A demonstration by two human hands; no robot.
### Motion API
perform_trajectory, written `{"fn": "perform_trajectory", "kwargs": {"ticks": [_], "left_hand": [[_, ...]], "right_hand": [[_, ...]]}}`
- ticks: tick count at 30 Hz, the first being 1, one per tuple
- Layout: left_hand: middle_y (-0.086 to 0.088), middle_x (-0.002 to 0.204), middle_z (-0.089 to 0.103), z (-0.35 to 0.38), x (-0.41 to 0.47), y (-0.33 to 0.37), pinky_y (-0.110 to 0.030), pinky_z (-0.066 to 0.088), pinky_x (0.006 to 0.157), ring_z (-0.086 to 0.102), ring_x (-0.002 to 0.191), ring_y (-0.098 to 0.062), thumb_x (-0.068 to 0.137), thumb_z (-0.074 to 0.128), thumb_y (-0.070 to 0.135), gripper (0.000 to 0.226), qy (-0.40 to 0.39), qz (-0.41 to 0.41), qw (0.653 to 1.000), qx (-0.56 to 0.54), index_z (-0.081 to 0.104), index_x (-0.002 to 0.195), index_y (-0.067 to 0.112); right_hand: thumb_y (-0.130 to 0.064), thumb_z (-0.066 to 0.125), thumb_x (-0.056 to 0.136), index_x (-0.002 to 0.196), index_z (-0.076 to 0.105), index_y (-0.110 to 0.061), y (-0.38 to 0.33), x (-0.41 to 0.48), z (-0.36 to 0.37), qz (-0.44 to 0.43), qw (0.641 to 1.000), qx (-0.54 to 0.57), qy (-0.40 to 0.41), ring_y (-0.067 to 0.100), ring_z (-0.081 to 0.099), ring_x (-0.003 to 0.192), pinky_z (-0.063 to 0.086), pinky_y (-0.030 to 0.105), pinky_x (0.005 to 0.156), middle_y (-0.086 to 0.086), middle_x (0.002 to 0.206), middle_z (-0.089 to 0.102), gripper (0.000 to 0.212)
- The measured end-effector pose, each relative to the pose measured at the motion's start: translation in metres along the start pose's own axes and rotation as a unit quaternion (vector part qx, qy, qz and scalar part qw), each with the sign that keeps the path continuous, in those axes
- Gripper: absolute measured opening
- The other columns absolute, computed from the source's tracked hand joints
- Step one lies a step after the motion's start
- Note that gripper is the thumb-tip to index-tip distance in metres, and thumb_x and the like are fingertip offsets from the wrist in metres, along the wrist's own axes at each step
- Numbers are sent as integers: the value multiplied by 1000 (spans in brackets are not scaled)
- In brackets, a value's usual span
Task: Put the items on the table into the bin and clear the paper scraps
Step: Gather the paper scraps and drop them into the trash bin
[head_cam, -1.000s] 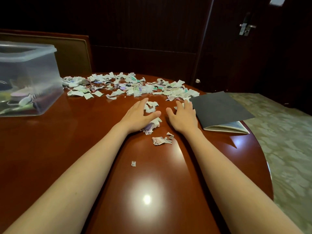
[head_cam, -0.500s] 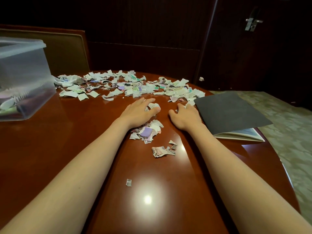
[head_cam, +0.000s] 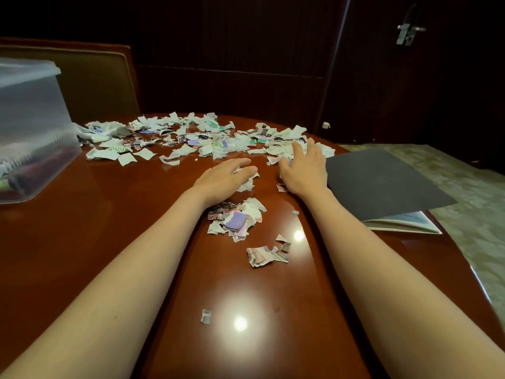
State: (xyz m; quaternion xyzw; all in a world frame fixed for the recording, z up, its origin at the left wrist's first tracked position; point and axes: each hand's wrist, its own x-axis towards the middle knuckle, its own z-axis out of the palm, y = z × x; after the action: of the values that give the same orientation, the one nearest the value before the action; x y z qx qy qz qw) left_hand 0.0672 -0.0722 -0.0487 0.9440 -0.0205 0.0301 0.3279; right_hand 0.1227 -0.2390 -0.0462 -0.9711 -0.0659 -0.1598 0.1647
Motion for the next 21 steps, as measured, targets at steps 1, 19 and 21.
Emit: {"fn": "perform_trajectory", "kwargs": {"ticks": [1, 19, 21], "left_hand": [[8, 153, 27, 0, 2, -1, -45, 21, 115, 25, 141, -16, 94, 30, 58, 51, 0, -2, 1000, -6, 35, 140, 37], [9, 151, 31, -4, 8, -4, -38, 25, 113, 30, 138, -12, 97, 34, 47, 44, -9, 22, 997, -72, 38, 139, 36], [9, 150, 33, -4, 6, -4, -34, 26, 109, 31, 137, -12, 96, 35, 47, 43, -12, 19, 996, -86, 40, 138, 37]], "right_hand": [[-39, 33, 97, 148, 23, -16, 0, 7, 2, 1, 1000, -1, 3, 32, 3, 145, 7, 46, 118, 15, 157, 7, 56], [-30, 41, 96, 139, 43, -19, -3, 13, -1, -119, 982, 43, -144, 22, 38, 133, 32, 33, 107, 6, 146, 42, 45], [-26, 43, 95, 135, 48, -20, -6, 1, -6, -132, 978, 67, -148, 21, 42, 129, 33, 32, 105, 5, 142, 46, 41]]}}
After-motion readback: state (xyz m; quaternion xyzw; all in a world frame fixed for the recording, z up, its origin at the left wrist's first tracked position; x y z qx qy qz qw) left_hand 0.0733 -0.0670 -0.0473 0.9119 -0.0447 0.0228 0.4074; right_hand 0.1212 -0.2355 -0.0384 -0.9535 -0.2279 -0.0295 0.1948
